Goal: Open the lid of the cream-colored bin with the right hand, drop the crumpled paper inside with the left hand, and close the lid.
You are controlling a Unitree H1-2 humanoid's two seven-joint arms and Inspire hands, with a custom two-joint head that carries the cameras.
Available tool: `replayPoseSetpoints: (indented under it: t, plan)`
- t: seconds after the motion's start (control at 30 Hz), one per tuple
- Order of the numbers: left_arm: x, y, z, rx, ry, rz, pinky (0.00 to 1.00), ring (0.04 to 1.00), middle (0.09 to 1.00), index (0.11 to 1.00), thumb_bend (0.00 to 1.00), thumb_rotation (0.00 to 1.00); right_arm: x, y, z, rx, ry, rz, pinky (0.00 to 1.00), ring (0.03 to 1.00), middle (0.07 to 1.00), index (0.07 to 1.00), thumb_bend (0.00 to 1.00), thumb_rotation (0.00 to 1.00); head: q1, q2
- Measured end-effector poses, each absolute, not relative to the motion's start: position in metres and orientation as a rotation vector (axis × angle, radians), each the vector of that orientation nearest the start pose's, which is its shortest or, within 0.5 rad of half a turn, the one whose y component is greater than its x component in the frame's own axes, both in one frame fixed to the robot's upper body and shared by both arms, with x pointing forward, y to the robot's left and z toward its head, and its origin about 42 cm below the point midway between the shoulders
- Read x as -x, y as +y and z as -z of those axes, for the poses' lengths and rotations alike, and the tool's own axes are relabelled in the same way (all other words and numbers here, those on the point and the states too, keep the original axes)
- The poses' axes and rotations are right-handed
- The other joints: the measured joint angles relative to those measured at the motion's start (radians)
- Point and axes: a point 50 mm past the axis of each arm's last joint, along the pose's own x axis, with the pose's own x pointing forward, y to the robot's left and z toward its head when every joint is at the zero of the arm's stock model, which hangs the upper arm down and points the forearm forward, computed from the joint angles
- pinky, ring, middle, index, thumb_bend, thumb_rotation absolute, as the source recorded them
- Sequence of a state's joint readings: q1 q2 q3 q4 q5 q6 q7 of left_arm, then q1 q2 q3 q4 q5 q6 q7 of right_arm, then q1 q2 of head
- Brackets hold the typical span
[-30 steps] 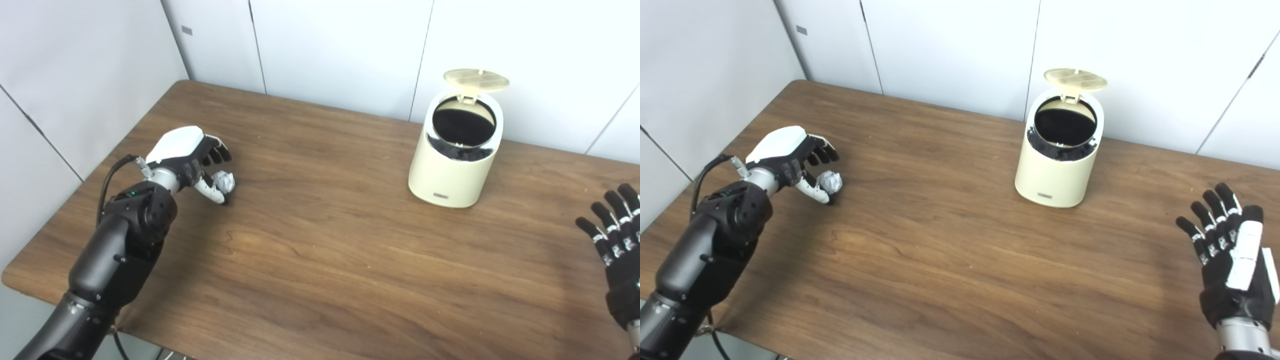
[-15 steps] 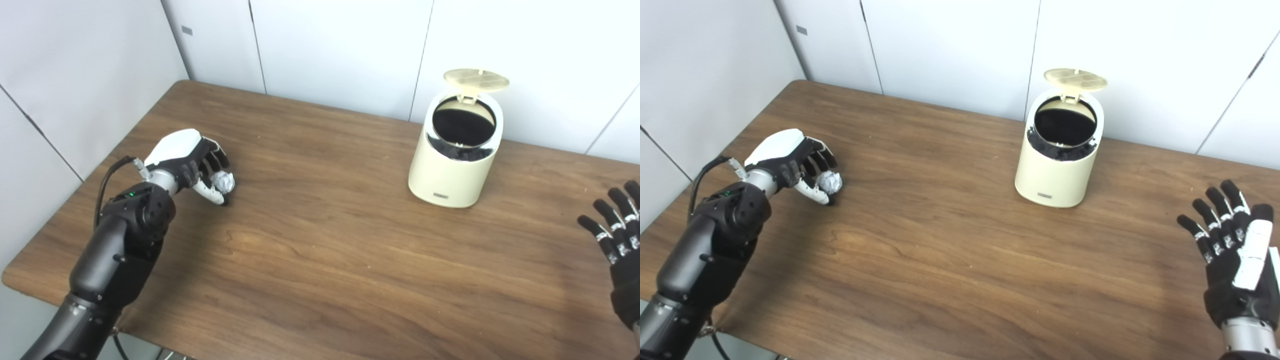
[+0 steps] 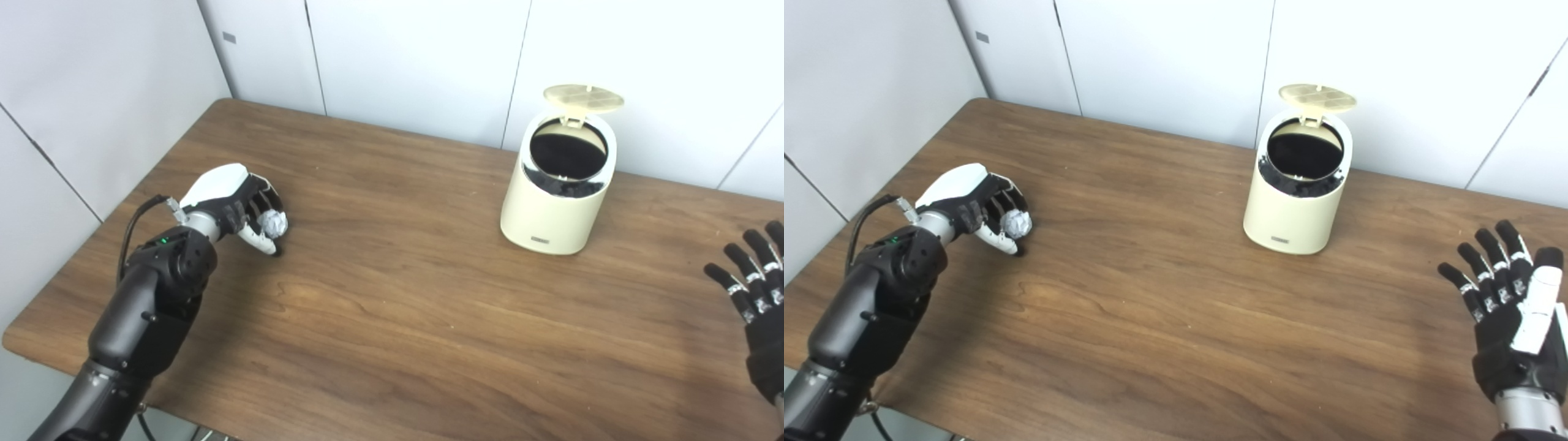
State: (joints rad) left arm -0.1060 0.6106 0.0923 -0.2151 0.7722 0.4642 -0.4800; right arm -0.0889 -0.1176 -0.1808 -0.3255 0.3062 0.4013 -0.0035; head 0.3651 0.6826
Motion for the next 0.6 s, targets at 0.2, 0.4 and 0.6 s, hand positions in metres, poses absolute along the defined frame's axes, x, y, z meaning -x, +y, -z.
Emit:
replayPoseSetpoints:
  t: [0.2,0.4,0.6]
  plan:
    - [-0.3049,0.4036,-0.2177,-1.237,0.358,-0.044,0.53,0.588,0.628,0.632,0.82,0.00,-0.2952,-0.2736,-0.1947,-0.188,-0.047,0.044,0.79,0.920,0.944,0.950,0.52,1.00,0.000,0.002]
    - [-0.3092,0.4026,-0.2183,-1.246,0.359,-0.044,0.51,0.545,0.588,0.540,0.62,0.02,-0.2951,-0.2737,-0.1944,-0.196,-0.040,0.043,0.79,0.913,0.935,0.939,0.54,1.00,-0.003,0.005]
    - [-0.3113,0.4020,-0.2132,-1.259,0.385,-0.044,0.47,0.478,0.532,0.450,0.50,0.00,-0.2937,-0.2721,-0.1959,-0.232,-0.045,0.058,0.74,0.889,0.918,0.932,0.54,0.98,-0.003,0.006]
